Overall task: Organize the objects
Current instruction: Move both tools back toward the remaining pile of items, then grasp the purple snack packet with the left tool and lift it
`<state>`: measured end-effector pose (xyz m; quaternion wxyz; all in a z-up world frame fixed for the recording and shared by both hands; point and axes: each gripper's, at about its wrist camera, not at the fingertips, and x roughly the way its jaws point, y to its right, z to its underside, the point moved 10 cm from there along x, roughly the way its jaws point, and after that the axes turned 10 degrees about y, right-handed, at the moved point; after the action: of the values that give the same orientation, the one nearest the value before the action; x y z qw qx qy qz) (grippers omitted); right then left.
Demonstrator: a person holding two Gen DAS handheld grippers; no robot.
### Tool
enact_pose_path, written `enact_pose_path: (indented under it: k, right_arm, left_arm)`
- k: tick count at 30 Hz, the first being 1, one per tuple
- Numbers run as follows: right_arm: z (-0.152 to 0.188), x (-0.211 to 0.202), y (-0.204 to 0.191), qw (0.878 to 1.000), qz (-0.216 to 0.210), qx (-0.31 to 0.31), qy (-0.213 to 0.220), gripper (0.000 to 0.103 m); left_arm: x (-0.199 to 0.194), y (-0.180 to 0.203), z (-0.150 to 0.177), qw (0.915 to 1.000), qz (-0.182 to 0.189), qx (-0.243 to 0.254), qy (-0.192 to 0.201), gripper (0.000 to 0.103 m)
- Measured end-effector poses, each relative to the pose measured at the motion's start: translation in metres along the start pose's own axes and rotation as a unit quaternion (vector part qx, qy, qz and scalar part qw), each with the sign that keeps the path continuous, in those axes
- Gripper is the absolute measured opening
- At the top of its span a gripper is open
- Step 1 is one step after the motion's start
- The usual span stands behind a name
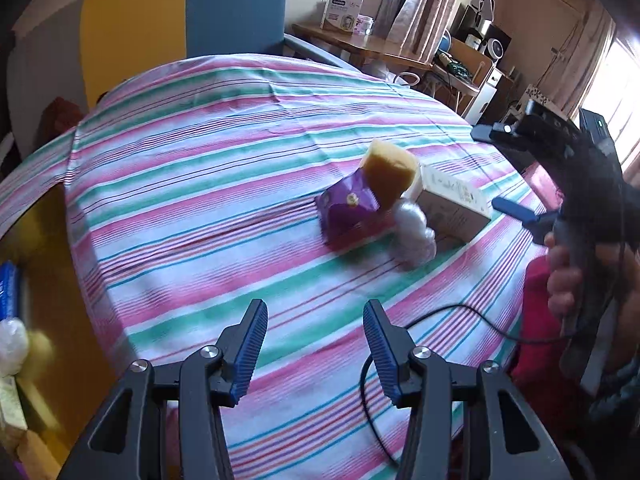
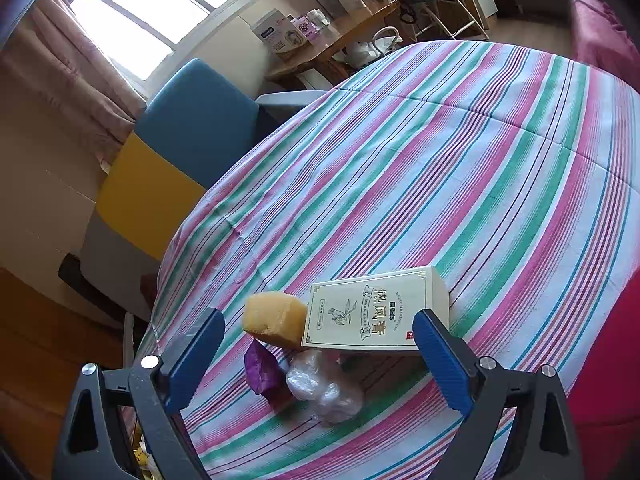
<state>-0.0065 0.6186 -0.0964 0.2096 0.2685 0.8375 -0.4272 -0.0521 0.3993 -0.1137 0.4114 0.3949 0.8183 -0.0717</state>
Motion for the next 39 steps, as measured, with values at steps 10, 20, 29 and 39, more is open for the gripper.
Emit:
enact_pose_path:
  k: [10,20,29,39]
  right_arm:
    - [0.006,0.004,-0.004,1.0,-0.013,-0.001,-0.017,0.097]
    - [0.007,0.006,-0.005,1.0,-0.016,-0.001,-0.02,0.097]
    - [0.005,0.006,-0.007,1.0,-0.014,-0.016,-0.015,0.097]
    - [0.007,0.009,-0.004,0.999,0.013,-0.036,-0.019,0.097]
  left_arm:
    - [0.061,0.027,-0.042,0.9993,0.028,-0.014,-0.017,0.057]
    - [0.129,0.02,-0.044,0.998,0.023,-0.026,-0.052,0.046]
    - [0.079,0.004,-0.017,0.9995,0.023,-0.014,-0.016,0.039]
    - [0.012,0.007,0.029,0.9986,0.052,-0.005,-0.002,0.039]
